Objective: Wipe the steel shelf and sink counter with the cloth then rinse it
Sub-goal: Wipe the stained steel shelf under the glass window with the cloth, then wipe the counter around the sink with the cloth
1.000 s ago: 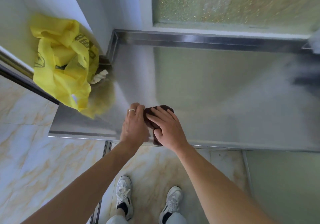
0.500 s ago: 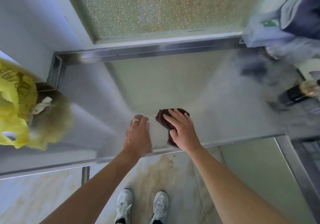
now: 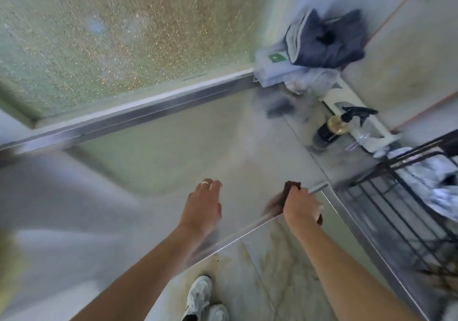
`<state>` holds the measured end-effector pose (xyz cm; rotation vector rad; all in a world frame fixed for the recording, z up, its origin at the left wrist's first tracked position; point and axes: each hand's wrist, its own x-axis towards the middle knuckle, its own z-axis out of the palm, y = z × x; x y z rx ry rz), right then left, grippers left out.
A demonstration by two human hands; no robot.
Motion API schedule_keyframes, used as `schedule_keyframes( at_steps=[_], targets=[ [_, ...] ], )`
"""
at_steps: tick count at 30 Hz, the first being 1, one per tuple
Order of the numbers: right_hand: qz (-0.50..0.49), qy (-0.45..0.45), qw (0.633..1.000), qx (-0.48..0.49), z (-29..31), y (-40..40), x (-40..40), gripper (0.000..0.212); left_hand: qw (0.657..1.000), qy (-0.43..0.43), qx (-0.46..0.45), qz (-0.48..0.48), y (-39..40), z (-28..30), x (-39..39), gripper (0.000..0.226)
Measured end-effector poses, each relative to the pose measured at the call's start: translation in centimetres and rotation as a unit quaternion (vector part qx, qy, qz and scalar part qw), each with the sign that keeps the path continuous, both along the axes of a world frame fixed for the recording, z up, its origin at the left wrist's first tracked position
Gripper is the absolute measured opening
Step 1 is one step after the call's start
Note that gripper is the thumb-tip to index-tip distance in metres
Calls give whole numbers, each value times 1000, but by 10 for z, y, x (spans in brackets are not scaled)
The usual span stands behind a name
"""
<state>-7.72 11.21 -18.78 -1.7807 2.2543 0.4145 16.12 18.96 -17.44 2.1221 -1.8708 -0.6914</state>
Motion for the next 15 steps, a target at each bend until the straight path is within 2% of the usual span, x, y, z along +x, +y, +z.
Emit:
schedule_keyframes(
  at_steps=[2,5,8,11,15],
  targets=[
    [-25,-27,999,29,16,1,-18,36,999,-11,-4,-48,-17,15,-19,37],
    [-22,-158,987,10,43,25,-41,37,994,-16,-23,-108,-33,34,-48,37],
    [-50,-242,969,-4,68,65,-65,40,987,-5,-41,-156,-41,49,-77,37],
    [-85,-286,954,-13,81,108,-93,39,974,8,-52,-220,-36,62,-113,33],
    [-173,-301,936,-54,96,159,-138,35,946,5,-67,-316,-13,78,-182,22]
  ],
)
